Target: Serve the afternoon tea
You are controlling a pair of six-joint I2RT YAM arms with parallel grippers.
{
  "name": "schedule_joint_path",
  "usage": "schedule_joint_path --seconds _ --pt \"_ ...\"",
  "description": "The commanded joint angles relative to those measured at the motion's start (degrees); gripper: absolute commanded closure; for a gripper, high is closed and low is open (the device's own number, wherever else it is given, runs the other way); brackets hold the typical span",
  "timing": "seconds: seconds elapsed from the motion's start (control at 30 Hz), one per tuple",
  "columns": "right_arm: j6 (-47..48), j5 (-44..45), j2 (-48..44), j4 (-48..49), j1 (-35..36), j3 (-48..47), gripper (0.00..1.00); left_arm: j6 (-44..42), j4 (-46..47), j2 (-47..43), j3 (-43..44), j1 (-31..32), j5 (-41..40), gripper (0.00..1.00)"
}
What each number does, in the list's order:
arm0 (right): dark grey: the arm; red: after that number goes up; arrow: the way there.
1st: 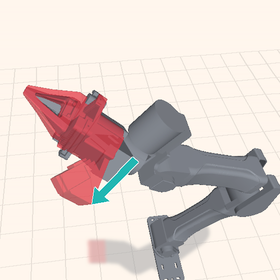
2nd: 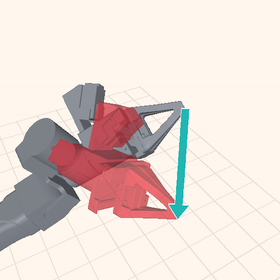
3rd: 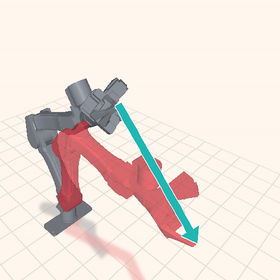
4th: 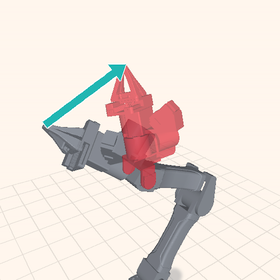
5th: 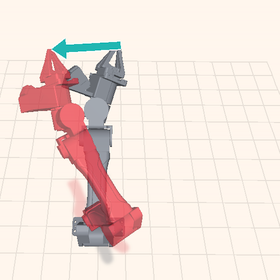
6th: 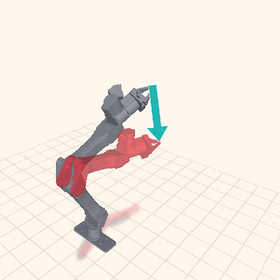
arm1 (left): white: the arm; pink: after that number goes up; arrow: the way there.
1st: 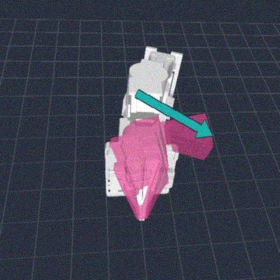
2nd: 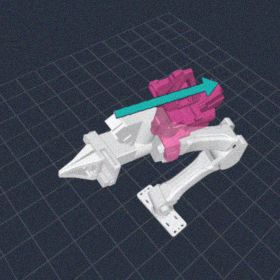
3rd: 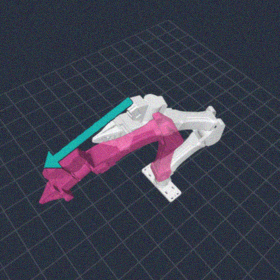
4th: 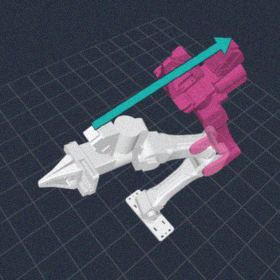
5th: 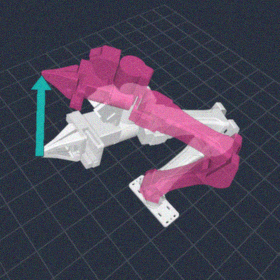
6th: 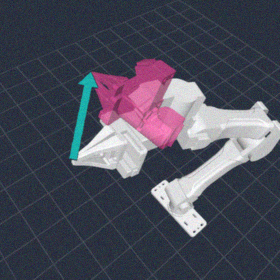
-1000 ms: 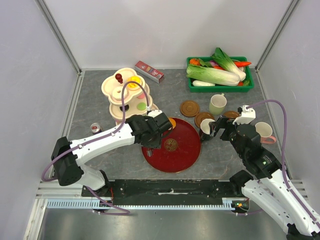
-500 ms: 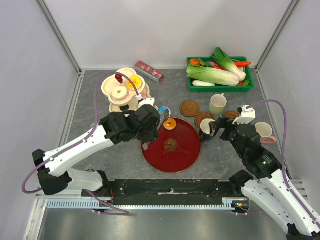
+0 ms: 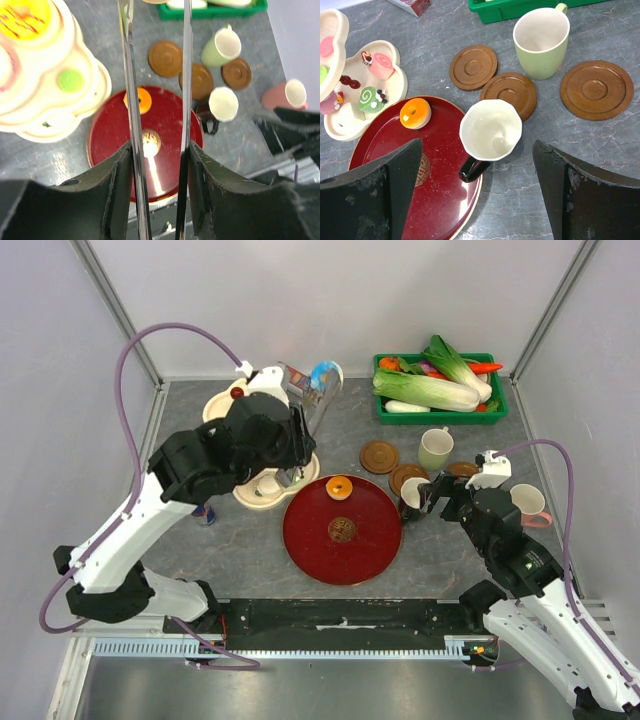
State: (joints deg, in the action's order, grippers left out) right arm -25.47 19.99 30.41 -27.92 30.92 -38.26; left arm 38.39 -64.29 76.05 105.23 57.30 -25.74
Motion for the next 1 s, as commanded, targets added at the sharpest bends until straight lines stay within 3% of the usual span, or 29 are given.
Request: schedule_joint_path --seconds 0.0,0.23,0.43,0.8,0.97 --pt "-0.28 0.84 -0.71 1.38 0.11 -0.06 0.02 -4.9 -0.31 3.84 8.13 -4.81 -4.06 0.5" --pt "-0.28 0.93 -0.62 1.38 0.02 -0.15 0.02 -5.26 -0.22 1.39 10.35 -14.31 -7.83 0.49" --pt "-0.19 0.93 -0.71 1.47 0.02 -0.06 0.02 -1.92 -4.26 -3.7 5.0 -21.95 -11.44 0.48" --pt "-0.19 0.4 -0.71 1.47 0.02 -0.06 0.02 2.92 -5.05 -12.94 -12.23 -27.5 -8.19 0.47" --pt "-0.19 0.14 -0.71 1.47 0.02 0.03 0.02 2.48 -4.53 -13.65 -14.61 -27.94 -4.68 0.47"
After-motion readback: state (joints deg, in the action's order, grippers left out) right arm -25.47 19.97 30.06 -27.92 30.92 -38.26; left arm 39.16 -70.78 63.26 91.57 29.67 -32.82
